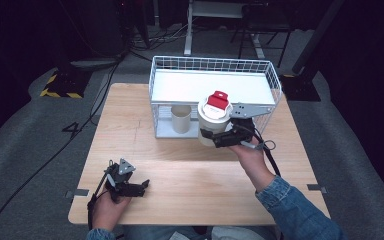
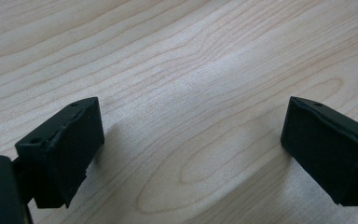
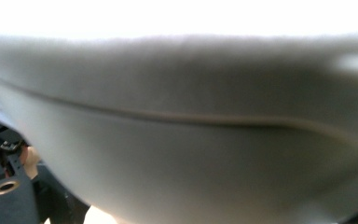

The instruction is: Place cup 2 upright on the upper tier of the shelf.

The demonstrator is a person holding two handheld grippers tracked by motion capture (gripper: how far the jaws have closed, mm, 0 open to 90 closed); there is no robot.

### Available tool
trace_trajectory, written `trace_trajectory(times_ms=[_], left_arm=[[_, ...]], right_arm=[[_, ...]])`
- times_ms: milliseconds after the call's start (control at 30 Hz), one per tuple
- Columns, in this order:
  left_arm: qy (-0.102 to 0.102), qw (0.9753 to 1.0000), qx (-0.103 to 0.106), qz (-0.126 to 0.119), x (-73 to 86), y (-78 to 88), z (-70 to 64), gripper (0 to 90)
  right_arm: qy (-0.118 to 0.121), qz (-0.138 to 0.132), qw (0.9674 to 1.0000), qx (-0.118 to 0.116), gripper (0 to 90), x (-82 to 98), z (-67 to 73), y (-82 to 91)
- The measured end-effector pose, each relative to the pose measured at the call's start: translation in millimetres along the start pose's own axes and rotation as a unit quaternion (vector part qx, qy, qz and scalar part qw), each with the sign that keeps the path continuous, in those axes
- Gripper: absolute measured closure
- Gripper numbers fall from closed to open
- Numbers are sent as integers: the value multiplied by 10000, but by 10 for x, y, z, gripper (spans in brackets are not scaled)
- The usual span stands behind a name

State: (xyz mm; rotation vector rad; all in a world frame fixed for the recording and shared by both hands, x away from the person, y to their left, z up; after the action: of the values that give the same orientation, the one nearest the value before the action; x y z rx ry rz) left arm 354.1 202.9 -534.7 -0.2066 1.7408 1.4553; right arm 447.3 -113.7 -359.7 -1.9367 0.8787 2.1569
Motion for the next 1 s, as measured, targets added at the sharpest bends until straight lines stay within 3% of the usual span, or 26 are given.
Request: trace_trajectory(times_ms=[1000], left_arm=[[0, 10000, 1, 1, -1, 0, 0, 64]], right_arm=[[48, -224, 9983, 530, 105, -752, -502, 62]])
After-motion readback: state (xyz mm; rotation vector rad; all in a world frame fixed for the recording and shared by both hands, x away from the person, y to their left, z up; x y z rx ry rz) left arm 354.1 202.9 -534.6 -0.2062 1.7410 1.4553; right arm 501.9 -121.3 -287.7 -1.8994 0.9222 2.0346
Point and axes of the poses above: each handheld gripper's, and its own axes: y roughly backward along the jaws, x roughly out of its underside, z roughly to its left, the point moved 4 cm from there along -y, roughly forward along the jaws, and after that the axes turned 4 degrees about -x, right-handed, at the moved point
